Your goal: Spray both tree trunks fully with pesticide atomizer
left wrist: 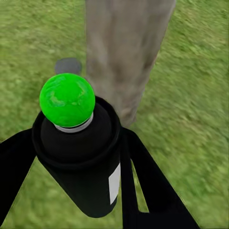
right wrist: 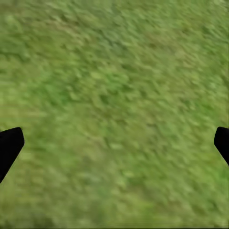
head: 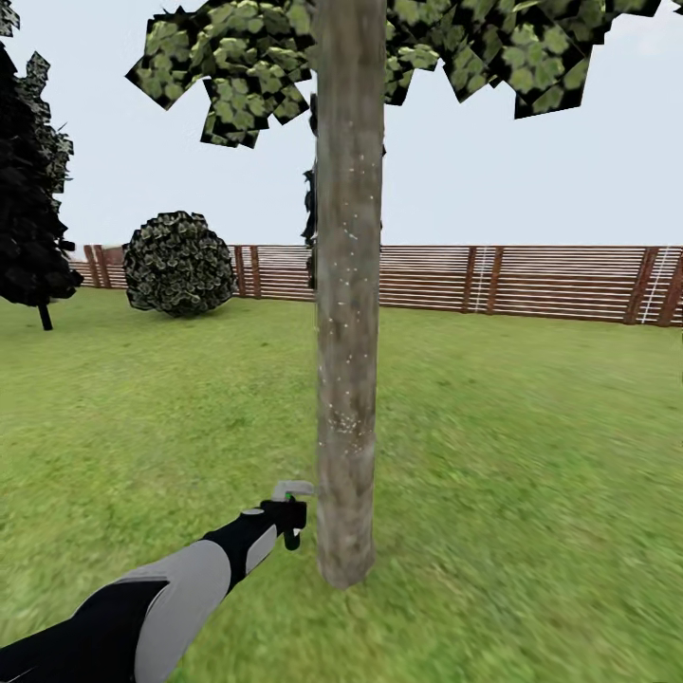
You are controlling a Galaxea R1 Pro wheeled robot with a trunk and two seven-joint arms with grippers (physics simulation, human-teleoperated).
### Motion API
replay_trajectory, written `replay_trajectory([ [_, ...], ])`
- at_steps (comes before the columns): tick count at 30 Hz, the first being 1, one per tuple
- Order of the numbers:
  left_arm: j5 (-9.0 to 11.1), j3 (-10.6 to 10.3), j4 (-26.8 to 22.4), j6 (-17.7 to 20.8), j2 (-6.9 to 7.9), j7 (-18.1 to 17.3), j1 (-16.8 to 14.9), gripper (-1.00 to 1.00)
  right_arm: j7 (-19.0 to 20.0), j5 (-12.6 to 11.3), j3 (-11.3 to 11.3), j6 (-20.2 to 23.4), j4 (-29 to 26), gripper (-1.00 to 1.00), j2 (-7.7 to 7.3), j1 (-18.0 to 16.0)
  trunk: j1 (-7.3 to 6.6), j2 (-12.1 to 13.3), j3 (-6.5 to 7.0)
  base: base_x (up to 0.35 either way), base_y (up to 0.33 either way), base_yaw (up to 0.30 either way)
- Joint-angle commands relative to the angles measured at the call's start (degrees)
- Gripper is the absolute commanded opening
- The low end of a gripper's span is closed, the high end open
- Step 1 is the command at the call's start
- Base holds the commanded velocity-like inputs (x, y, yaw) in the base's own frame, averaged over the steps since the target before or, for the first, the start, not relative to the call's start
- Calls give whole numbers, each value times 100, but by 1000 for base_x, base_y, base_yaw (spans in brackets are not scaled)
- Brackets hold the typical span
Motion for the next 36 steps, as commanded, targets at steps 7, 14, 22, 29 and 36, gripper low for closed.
replay_trajectory([
  [7, -76, 47, -2, 6, -7, -41, 5, -100, 18, -21, -37, -53, 25, 100, 0, -12, 2, -5, -7, 52, 350, -240],
  [14, -76, 46, -1, 5, -8, -42, 7, -100, 18, -20, -37, -51, 25, 100, 24, -12, 2, -5, -7, 4, 350, -248],
  [22, -83, 45, 7, 7, -17, -42, 7, -100, 18, -20, -37, -51, 25, 100, 35, -12, 2, -5, -7, 0, 656, -21],
  [29, -78, 45, 7, 1, -17, -70, 7, -100, 18, -20, -37, -50, 25, 100, 36, -12, 2, -5, -7, 0, 550, -231],
  [36, -83, 45, 7, 1, -17, -246, 7, -100, 20, -20, -37, -53, 25, 100, 36, -12, 2, -5, -7, 0, 350, -293],
])
